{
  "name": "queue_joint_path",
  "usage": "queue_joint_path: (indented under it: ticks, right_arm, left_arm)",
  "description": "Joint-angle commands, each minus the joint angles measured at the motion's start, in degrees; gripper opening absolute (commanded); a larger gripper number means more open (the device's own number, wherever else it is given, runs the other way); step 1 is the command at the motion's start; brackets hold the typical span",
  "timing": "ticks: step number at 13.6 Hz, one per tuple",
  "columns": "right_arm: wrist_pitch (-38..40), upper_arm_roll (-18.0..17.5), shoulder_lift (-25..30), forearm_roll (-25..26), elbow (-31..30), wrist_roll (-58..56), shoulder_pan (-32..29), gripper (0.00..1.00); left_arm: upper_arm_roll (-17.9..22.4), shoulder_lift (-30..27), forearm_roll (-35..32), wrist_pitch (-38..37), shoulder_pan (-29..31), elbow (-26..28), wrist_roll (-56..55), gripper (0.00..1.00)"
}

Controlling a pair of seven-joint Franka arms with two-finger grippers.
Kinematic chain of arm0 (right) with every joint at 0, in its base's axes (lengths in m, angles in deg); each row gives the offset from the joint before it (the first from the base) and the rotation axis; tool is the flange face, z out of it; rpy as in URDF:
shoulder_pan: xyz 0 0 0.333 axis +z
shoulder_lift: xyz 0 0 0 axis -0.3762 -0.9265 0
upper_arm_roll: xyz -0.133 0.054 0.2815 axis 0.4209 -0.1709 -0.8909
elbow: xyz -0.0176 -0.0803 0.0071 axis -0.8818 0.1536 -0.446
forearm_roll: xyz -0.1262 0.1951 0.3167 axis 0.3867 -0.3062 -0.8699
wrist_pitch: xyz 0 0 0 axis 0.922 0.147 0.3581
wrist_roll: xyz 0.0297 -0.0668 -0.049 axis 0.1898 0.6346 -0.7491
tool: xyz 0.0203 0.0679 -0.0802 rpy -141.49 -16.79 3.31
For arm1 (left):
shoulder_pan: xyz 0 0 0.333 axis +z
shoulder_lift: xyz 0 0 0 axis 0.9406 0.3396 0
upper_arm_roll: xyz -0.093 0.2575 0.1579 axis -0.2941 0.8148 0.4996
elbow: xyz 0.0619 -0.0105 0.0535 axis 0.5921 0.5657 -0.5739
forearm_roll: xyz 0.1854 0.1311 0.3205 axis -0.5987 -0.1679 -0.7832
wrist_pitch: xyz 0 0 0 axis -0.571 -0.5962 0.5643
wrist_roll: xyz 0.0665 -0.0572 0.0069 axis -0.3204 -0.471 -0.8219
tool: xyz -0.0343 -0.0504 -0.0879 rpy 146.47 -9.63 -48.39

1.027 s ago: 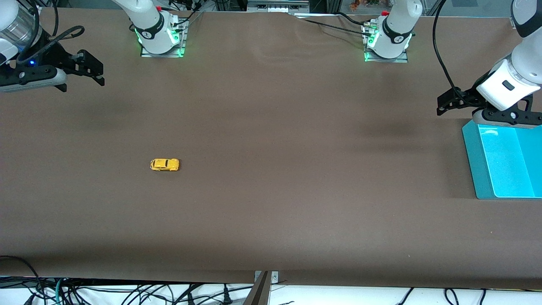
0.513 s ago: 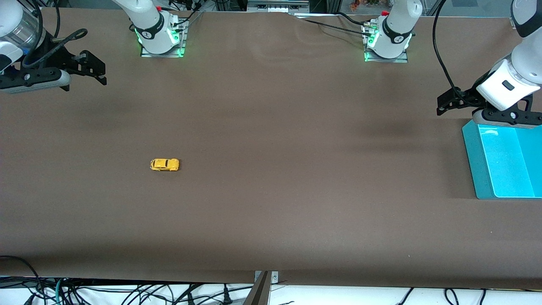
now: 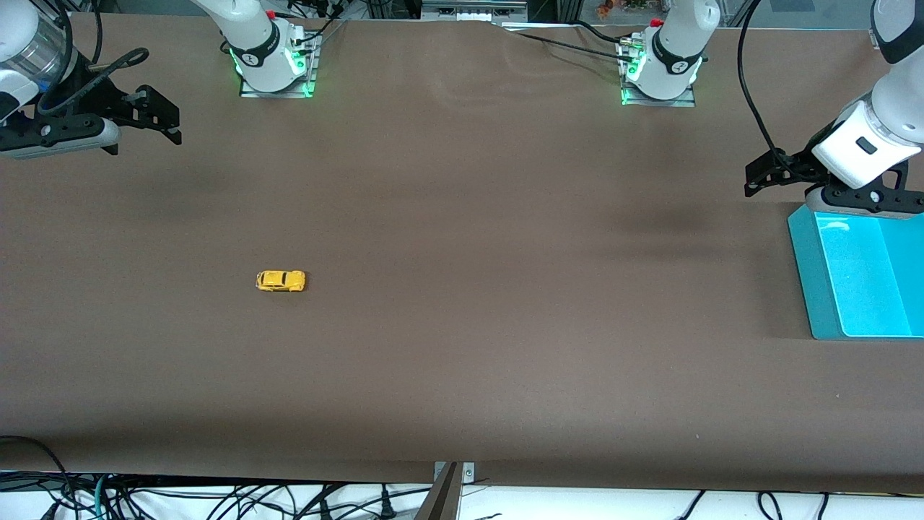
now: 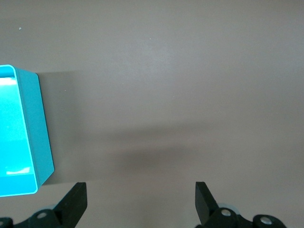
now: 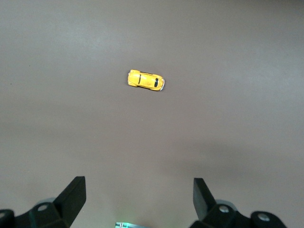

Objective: Wind and store yellow beetle car
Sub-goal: 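Reach the right gripper down toward the yellow beetle car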

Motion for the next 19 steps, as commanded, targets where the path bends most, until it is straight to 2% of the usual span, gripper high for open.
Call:
queue_joint_path:
  ticks: [1,5,8,12,15,19]
  right_arm:
    - [0.5,0.0,1.2,0.3,-0.8,0.3,0.1,1.00]
    - [-0.8,-0.5,1.0,0.3,-3.4,0.3,0.1,1.00]
    - [-4.8,-4.3,-0.2,0.3,-7.7,-4.9,0.1,1.00]
    - [-16.3,-6.4,-3.5,0.4,-15.2,-25.3,0.0,1.00]
    - [-25.6,-6.5,-11.0,0.3,-16.3,-48.2,-0.2,1.00]
    - [-36.0,-6.7,-18.9,0.4,-17.6,-62.6,-0.4,1.00]
  left_arm:
    - [-0.2,0.3,-0.2,-1.3,0.0,-1.4,-0.4,1.00]
    - [-0.2,0.2,-0.3,-1.6,0.1,-1.4,-0.4,1.00]
    - [-0.2,0.3,-0.3,-1.7,0.1,-1.4,-0.4,1.00]
    - [-0.2,0.3,-0.3,-1.7,0.1,-1.4,-0.4,1.00]
    - [-0.2,0.3,-0.3,-1.7,0.1,-1.4,-0.4,1.00]
    - [-0.2,0.3,-0.3,-1.7,0.0,-1.4,-0.4,1.00]
